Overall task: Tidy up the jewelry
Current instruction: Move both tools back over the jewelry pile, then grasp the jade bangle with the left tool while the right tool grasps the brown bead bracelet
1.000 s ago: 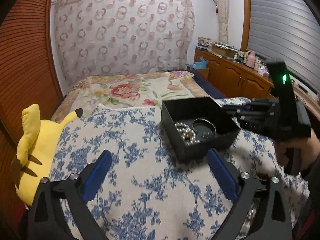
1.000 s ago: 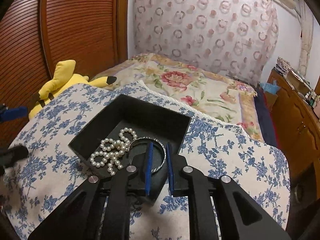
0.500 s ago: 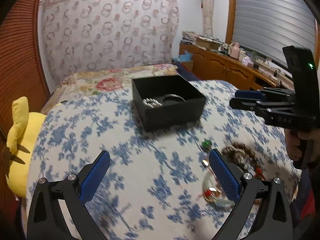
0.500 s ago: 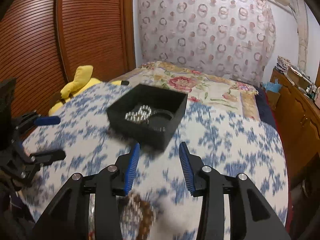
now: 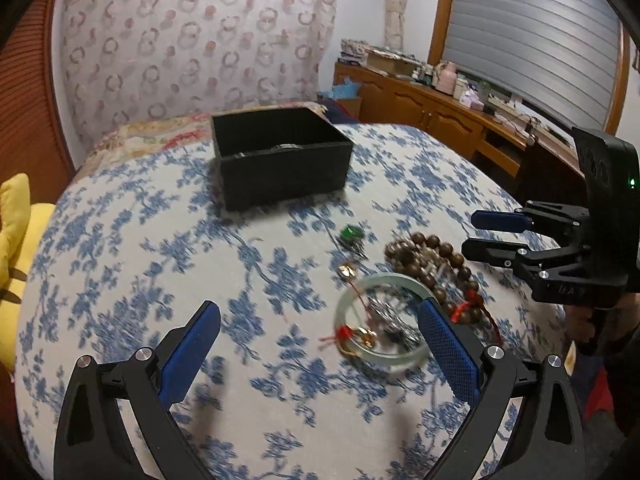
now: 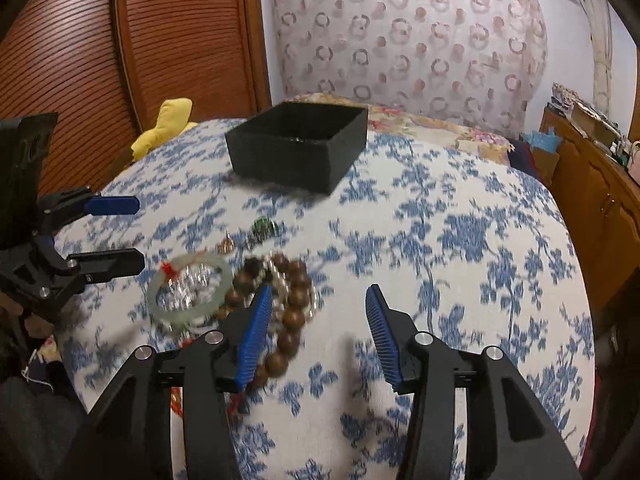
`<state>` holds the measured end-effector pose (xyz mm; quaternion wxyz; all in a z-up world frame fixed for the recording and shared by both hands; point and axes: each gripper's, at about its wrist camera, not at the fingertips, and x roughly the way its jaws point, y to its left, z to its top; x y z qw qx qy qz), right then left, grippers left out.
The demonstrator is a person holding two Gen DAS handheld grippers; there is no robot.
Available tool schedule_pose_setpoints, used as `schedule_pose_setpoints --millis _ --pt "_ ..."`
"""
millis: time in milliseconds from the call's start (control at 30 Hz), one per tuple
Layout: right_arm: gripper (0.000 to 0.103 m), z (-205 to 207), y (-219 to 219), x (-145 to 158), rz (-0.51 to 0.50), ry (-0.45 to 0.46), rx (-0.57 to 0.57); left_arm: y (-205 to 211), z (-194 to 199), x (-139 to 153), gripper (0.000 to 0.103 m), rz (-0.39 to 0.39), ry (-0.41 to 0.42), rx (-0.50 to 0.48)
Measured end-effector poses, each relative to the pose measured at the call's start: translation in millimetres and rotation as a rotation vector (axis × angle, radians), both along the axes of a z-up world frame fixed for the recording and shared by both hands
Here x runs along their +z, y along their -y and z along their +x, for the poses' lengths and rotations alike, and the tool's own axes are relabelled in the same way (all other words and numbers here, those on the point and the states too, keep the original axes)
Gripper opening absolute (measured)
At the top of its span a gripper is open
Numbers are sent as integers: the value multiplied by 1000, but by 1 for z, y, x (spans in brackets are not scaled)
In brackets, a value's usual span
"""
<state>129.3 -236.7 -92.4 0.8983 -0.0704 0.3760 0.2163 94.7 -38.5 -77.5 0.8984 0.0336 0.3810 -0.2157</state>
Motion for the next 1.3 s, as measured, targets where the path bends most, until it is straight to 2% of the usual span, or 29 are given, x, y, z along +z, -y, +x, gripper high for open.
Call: schedule_pose_setpoints --millis 267,467,800,900,967,1200,1300 --pt "51 -2 7 -16 11 -30 -17 19 -5 -8 95 8 -37 -48" --pt "51 -4 13 -15 46 -12 -25 30 3 -13 95 40 -65 -51" --pt "51 -8 14 -12 54 22 -31 48 10 -15 94 32 -76 -97" --pt "51 -9 14 -11 54 28 -35 52 13 -18 81 39 -89 -99" --pt "51 -9 14 -11 54 28 -35 51 14 -19 69 42 -91 -90" --pt "51 -9 14 -13 53 24 -32 46 -1 -11 69 57 -40 -84" --pt "51 -9 13 -13 51 13 -22 41 -8 -4 69 39 -15 -72"
